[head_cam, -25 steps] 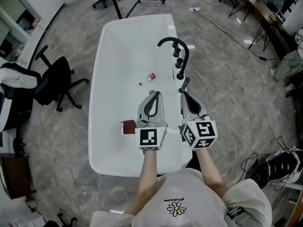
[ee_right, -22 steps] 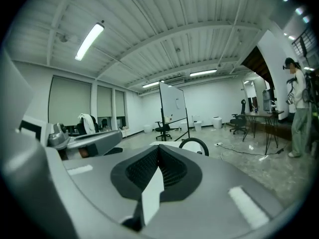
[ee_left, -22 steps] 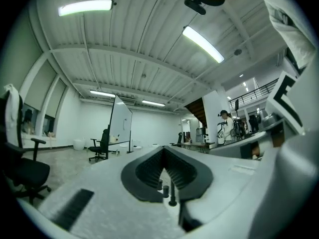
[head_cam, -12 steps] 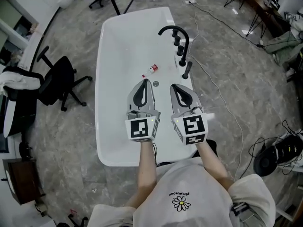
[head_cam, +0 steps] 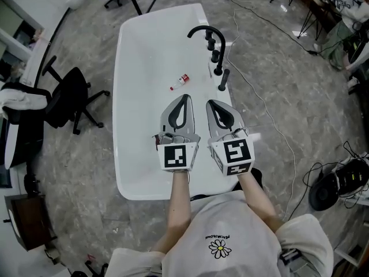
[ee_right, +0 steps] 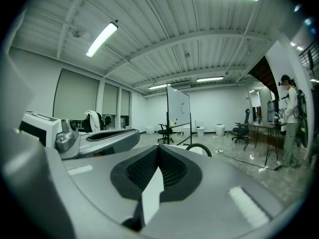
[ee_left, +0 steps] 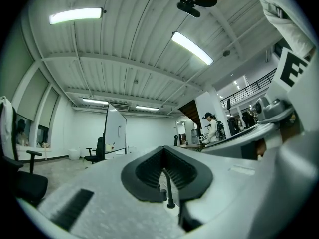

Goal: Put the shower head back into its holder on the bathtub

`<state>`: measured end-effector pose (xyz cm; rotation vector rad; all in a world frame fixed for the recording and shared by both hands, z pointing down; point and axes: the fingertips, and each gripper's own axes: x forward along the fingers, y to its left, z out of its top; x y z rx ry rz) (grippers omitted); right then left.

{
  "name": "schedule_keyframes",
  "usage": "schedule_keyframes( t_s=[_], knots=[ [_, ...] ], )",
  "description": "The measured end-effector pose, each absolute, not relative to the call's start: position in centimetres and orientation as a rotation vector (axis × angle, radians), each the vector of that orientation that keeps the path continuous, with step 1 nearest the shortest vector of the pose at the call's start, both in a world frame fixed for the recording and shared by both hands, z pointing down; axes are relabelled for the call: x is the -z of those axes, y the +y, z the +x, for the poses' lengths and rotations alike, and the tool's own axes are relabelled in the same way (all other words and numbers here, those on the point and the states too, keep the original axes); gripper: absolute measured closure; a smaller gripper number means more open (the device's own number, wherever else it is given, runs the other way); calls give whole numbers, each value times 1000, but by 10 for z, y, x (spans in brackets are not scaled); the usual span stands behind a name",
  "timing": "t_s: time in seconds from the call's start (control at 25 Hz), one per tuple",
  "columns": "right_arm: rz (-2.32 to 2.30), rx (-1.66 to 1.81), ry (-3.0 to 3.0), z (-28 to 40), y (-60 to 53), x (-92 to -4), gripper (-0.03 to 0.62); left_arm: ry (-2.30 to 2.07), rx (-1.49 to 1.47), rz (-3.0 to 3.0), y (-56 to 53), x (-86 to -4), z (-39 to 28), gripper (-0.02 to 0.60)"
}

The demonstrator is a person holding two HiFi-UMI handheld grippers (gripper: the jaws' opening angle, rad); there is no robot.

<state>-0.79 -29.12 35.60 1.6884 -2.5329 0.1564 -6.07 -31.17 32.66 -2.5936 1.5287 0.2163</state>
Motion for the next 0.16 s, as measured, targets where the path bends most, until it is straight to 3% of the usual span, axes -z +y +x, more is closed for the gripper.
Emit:
schedule_keyframes(
  t_s=[0.16],
  knots=[
    [1677, -170, -2540, -1, -285, -360, 588, 1532, -209, -2586, -306, -328, -54, 583]
  ],
)
